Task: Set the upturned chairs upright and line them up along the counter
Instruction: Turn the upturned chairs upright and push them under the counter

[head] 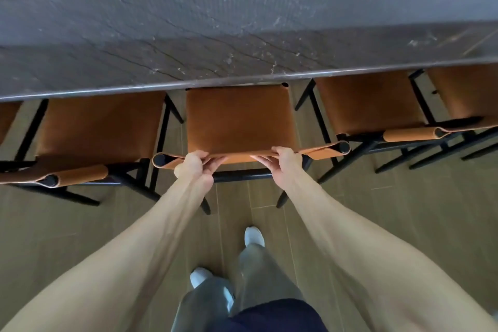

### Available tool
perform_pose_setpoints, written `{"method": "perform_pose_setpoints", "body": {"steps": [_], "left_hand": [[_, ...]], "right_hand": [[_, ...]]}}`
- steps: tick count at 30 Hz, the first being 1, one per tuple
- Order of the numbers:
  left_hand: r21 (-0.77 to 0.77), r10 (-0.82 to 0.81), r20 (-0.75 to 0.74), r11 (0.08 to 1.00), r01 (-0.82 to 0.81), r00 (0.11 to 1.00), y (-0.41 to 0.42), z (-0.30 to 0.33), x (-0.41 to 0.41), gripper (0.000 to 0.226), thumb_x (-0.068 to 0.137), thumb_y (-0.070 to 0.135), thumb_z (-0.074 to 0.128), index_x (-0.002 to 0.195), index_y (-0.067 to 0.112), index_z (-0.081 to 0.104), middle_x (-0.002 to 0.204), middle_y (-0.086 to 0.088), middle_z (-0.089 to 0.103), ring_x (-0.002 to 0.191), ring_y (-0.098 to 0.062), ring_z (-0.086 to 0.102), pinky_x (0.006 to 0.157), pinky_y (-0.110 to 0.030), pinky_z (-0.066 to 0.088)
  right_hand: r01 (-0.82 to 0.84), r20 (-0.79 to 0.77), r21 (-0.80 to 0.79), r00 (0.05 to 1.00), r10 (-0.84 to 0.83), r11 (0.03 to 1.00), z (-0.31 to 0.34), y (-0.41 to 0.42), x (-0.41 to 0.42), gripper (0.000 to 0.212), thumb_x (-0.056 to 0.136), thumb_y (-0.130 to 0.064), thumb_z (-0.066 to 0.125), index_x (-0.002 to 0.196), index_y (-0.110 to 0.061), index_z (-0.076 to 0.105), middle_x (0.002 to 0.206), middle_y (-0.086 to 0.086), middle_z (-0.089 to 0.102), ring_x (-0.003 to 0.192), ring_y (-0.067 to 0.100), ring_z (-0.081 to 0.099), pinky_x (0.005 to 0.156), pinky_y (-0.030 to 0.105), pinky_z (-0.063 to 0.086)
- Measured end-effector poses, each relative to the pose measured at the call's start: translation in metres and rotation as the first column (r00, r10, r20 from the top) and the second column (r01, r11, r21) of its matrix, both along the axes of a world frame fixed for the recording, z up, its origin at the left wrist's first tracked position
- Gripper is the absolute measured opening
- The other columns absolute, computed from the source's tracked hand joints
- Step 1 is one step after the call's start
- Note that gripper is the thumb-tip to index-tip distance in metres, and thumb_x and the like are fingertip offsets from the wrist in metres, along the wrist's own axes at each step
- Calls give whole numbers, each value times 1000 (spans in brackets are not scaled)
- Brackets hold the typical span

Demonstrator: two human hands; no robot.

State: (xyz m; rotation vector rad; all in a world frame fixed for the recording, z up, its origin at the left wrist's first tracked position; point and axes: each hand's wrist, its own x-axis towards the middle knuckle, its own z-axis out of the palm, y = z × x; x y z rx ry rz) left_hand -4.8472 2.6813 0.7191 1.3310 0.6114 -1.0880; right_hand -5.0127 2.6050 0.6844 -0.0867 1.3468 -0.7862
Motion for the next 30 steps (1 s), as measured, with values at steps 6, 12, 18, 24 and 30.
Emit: {"method": "perform_pose_setpoints", "body": {"steps": [6, 12, 18, 24, 30], "left_hand": [[32, -17, -5, 999, 18, 1000, 3, -8, 2, 39, 89, -19, 49, 128, -10, 49, 115, -32, 62, 78, -44, 68, 60, -54, 62], [92, -29, -33, 995, 32, 999, 31, -30, -3, 42, 89, -20, 51, 129, -10, 46, 120, -37, 58, 96, -53, 65, 74, -55, 60], [99, -40, -62, 994, 46, 997, 60, -47, 2, 53, 92, -17, 47, 144, -10, 38, 136, -35, 53, 117, -52, 59, 82, -58, 53], [7, -49, -70, 999, 50, 996, 44, -47, -1, 36, 94, -16, 49, 129, -7, 47, 128, -34, 58, 93, -46, 65, 58, -49, 61], [-12, -46, -90, 999, 45, 995, -7, -45, -1, 41, 95, -13, 53, 135, -10, 46, 104, -26, 62, 101, -48, 65, 53, -48, 61]], "right_hand": [[33, 2, 46, 999, -33, 998, 4, 7, 0, 54, 92, 17, 48, 139, -8, 41, 117, 25, 62, 95, 45, 71, 71, 56, 62], [103, 11, 101, 994, -105, 990, -9, 40, -9, 48, 91, 18, 49, 133, -3, 43, 111, 24, 62, 86, 38, 68, 55, 47, 62], [79, -9, 160, 997, -79, 984, -24, 71, -3, 54, 92, 19, 47, 140, -4, 41, 131, 27, 57, 109, 45, 63, 66, 50, 59], [51, 7, 100, 999, -52, 994, -31, 45, -4, 33, 91, 20, 43, 115, 0, 51, 118, 26, 61, 105, 46, 64, 86, 60, 56], [4, 8, 44, 1000, -5, 999, -32, -17, -2, 51, 93, 18, 43, 138, -5, 41, 133, 26, 54, 102, 47, 64, 88, 64, 55]]}}
